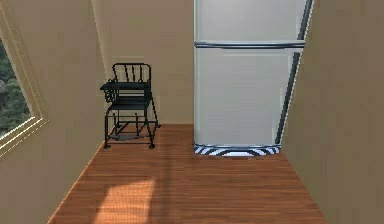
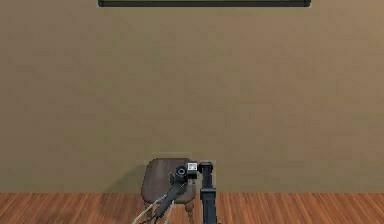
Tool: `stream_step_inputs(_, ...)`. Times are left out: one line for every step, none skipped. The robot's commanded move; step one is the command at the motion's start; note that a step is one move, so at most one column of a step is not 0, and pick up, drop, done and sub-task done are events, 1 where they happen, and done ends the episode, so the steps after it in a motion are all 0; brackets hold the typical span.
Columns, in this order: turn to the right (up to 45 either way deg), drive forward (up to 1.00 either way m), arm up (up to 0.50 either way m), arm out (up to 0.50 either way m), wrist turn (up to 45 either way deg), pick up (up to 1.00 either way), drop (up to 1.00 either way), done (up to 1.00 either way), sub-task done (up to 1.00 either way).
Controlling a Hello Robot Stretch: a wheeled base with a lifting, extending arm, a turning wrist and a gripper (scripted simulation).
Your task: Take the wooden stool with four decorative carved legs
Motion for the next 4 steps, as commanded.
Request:
stream_step_inputs(0.0, 0.00, 0.00, 0.00, 45.0, 0.00, 0.00, 0.00, 0.00)
stream_step_inputs(0.0, 0.00, 0.00, 0.00, 45.0, 0.00, 0.00, 0.00, 0.00)
stream_step_inputs(0.0, 0.00, 0.00, 0.00, 36.0, 0.00, 0.00, 0.00, 0.00)
stream_step_inputs(0.0, 0.00, -0.30, 0.00, 0.0, 0.00, 0.00, 0.00, 0.00)
